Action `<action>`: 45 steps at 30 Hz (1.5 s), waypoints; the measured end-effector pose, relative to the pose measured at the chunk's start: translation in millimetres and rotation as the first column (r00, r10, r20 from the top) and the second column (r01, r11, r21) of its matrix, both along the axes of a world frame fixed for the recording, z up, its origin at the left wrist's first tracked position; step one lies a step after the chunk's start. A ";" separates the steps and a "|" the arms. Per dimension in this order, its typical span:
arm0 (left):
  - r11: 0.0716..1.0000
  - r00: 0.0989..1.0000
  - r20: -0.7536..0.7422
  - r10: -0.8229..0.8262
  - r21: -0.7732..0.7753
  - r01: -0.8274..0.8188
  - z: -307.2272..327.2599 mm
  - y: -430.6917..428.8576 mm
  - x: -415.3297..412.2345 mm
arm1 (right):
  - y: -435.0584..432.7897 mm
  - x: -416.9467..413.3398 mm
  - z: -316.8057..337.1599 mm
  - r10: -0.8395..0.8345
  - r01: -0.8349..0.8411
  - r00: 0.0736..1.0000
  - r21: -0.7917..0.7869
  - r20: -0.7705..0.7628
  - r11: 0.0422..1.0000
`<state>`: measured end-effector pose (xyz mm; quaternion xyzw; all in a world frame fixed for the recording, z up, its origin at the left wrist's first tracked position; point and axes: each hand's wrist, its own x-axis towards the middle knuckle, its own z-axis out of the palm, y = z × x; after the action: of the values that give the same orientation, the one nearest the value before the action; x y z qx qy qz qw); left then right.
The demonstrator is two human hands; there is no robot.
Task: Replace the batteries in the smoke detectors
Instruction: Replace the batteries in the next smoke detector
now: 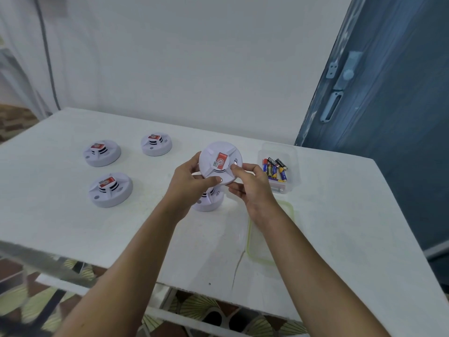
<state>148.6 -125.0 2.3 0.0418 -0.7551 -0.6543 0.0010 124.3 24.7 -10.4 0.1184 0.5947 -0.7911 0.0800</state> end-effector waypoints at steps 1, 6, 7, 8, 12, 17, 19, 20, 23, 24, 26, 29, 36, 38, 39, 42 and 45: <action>1.000 1.000 0.004 0.001 -0.002 -0.001 -0.4 0.1 -0.7 | 0.4 0.1 -0.2 0.000 0.000 1.000 0.001 0.000 1.000; 1.000 1.000 -0.006 -0.010 -0.009 0.010 -2.3 -0.9 -3.7 | 0.8 -0.3 -1.4 -0.001 0.001 1.000 0.002 0.002 1.000; 1.000 1.000 -0.012 -0.014 -0.003 0.014 -3.0 -1.6 -4.4 | 0.5 -0.8 -1.4 -0.002 0.002 1.000 0.005 0.002 1.000; 1.000 1.000 -0.018 -0.019 0.007 0.019 -3.8 -2.2 -5.3 | 0.1 -1.5 -1.8 -0.005 0.005 1.000 0.007 0.003 1.000; 0.999 0.999 -0.030 -0.031 0.029 0.032 -4.1 -4.6 -7.5 | -1.6 -4.5 -4.0 -0.010 0.010 1.000 0.017 0.008 1.000; 1.000 0.999 -0.024 -0.023 0.017 0.023 -5.7 -6.6 -12.7 | -3.4 -8.7 -5.9 -0.009 0.009 1.000 0.012 0.016 1.000; 1.000 1.000 -0.018 -0.022 0.018 0.022 -7.6 -8.6 -15.9 | -4.4 -10.9 -6.8 -0.010 0.010 1.000 0.008 0.018 1.000; 1.000 1.000 -0.020 -0.024 0.019 0.024 -8.4 -9.3 -16.9 | -5.0 -11.7 -7.2 -0.009 0.009 1.000 0.008 0.019 1.000; 0.999 0.999 -0.035 -0.035 0.013 0.036 -10.1 -11.7 -19.9 | -6.4 -15.0 -8.7 -0.009 0.009 1.000 0.003 0.022 1.000; 0.999 0.998 -0.039 -0.043 0.007 0.043 -11.1 -12.9 -21.3 | -6.7 -16.1 -9.2 -0.009 0.009 1.000 -0.003 0.022 1.000; 0.997 0.997 -0.044 -0.071 0.008 0.071 -13.0 -16.4 -24.7 | -7.3 -19.0 -9.8 -0.010 0.011 1.000 -0.013 0.017 1.000; 0.991 0.995 -0.033 -0.095 0.095 0.097 -14.5 -20.8 -32.4 | -9.3 -25.3 -10.6 -0.015 0.015 1.000 -0.005 0.008 1.000; 0.998 0.998 -0.057 0.041 0.039 -0.039 -22.9 -29.4 -71.5 | -20.5 -51.9 -13.5 -0.070 0.071 0.998 0.113 -0.007 0.991; 0.996 0.995 -0.041 0.091 0.011 -0.091 -25.2 -31.3 -84.9 | -23.6 -61.1 -14.3 -0.087 0.089 0.996 0.188 -0.016 0.978; 0.993 0.993 -0.025 0.117 -0.002 -0.117 -27.0 -32.6 -92.3 | -25.1 -66.0 -15.2 -0.093 0.095 0.995 0.229 -0.018 0.969; 0.987 0.990 0.021 0.141 -0.077 -0.139 -32.1 -35.1 -110.7 | -27.9 -77.3 -18.6 -0.097 0.096 0.995 0.355 -0.015 0.930; 0.981 0.991 0.069 0.112 -0.168 -0.099 -38.3 -34.3 -122.2 | -27.7 -84.2 -25.2 -0.095 0.087 0.995 0.464 -0.005 0.882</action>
<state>26.5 -159.2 -36.0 0.1072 -0.8027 -0.5865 0.0096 40.0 -3.0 -35.6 0.1690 0.7594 -0.6280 0.0176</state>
